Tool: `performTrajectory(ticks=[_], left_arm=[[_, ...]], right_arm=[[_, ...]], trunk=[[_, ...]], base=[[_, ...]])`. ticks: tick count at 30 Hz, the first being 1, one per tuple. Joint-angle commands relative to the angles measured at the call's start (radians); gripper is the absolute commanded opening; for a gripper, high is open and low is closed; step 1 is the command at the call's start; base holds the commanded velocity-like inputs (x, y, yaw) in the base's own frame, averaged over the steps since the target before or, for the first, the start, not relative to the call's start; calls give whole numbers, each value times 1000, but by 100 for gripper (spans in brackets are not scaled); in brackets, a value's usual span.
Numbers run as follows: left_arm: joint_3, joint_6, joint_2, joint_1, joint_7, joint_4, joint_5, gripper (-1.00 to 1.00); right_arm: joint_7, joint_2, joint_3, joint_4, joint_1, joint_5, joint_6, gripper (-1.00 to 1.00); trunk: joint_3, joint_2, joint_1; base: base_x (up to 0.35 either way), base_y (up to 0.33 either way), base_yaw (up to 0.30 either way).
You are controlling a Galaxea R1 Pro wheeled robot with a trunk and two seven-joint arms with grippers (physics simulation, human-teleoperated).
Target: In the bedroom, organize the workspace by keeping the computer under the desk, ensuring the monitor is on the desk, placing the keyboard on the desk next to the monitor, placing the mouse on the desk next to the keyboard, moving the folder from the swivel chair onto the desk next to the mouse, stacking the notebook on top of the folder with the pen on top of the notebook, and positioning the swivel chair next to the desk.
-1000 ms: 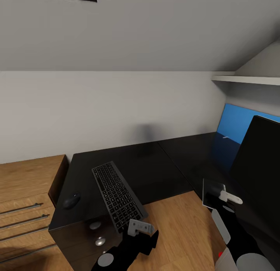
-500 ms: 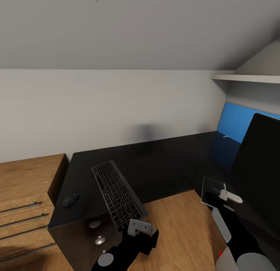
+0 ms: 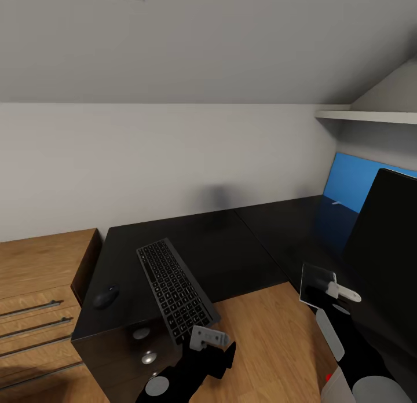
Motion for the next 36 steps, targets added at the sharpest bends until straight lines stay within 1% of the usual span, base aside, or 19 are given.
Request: performTrajectory(ticks=[1, 8, 16, 23, 30, 36], left_arm=[[-2, 1, 1, -2, 10, -1, 10, 100], [-3, 1, 2, -2, 10, -1, 10, 100], [-3, 1, 3, -2, 10, -1, 10, 100], [-3, 1, 3, -2, 10, -1, 10, 100], [-1, 1, 4, -2, 10, -1, 10, 100], [0, 1, 4, -2, 10, -1, 10, 100]], right_arm=[[-4, 0, 2, 24, 0, -19, 3, 100], [-4, 0, 2, 25, 0, -22, 6, 100], [-2, 2, 3, 24, 0, -24, 32, 100], [-2, 4, 5, 24, 0, -23, 34, 100], [-2, 4, 5, 23, 0, -23, 34, 100], [-2, 4, 4, 23, 0, -23, 34, 100]], trunk=[[-1, 0, 0], [-1, 0, 0], [-1, 0, 0], [-1, 0, 0], [-1, 0, 0], [-1, 0, 0]], base=[[0, 0, 0], [0, 0, 0], [0, 0, 0], [0, 0, 7], [0, 0, 197], [0, 0, 64]])
